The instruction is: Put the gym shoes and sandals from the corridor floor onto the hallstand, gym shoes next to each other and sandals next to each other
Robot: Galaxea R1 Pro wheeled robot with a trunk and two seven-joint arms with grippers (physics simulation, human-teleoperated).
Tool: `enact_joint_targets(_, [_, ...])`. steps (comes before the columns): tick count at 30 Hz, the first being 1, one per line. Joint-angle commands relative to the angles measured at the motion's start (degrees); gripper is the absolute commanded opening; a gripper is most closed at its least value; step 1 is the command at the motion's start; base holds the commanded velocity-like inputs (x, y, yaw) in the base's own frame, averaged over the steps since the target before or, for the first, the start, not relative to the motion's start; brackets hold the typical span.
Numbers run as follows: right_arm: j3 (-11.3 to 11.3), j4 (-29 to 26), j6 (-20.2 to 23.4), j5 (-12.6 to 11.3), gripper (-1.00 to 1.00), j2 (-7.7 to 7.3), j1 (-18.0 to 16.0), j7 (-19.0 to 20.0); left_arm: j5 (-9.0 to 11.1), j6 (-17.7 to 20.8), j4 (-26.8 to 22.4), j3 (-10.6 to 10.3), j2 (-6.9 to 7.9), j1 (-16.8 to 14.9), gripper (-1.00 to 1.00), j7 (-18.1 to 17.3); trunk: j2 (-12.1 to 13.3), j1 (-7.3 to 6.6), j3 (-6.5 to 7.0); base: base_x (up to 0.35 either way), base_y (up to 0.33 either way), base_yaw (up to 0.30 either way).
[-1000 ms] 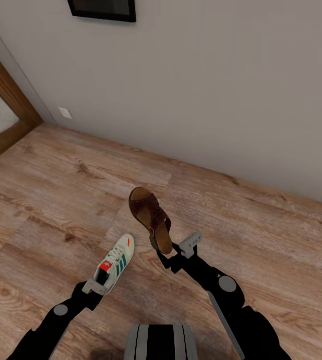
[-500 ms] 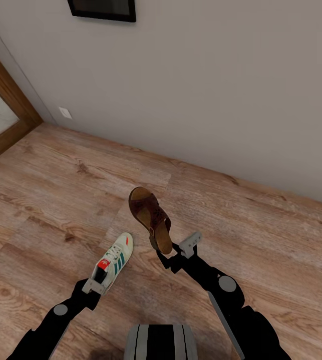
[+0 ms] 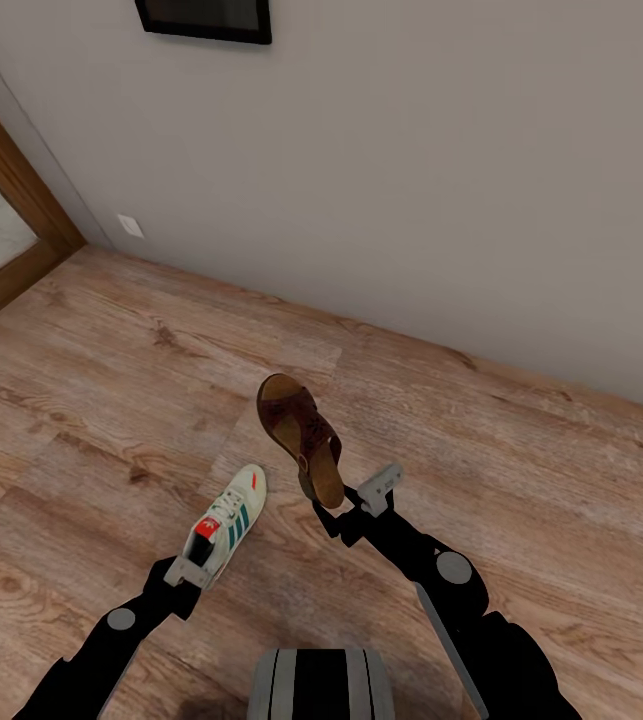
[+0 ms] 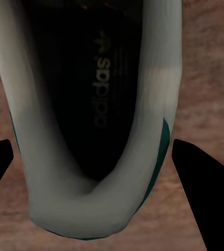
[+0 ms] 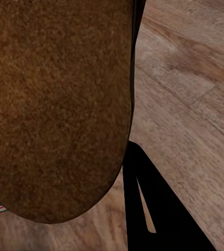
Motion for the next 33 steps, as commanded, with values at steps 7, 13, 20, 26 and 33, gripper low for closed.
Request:
enact_joint_targets(7, [-0.01,-0.09,0.41,0.03,-1.0,-0.02,-0.02,0.14,-0.4,0.06,-0.41,0.02,0.02,0.0,-1.0,-0.27,-0.01,-0.01,-0.03,0.0,0.0,0.0])
enact_joint_targets(13, [-0.01,-0.08,0.41,0.03,-1.0,-0.02,-0.02,0.14,-0.4,0.21,-0.52,0.02,0.03,0.0,-1.0,-0.27,0.03,-0.09,0.63,0.0,0.0,0.0])
enact_joint_targets(20, [0.0,-0.01,0.39,0.04,-1.0,-0.02,-0.02,0.14,-0.4,0.91,-0.63,0.02,0.03,-0.07,-1.0,-0.22,0.12,-0.27,2.18,0.0,0.0,0.0])
enact_joint_targets(26, [0.0,-0.06,0.39,0.03,-1.0,-0.02,-0.02,0.14,-0.23,1.04,-0.63,0.31,0.09,-0.25,-1.0,-0.25,0.2,-0.42,3.51,0.0,0.0,0.0])
enact_joint_targets(33, [-0.39,-0.02,0.41,0.2,-1.0,-0.1,-0.02,0.01,-0.14,1.06,-0.63,4.68,0.23,-0.5,-1.0,-0.33,0.29,-0.6,5.06,0.0,0.0,0.0])
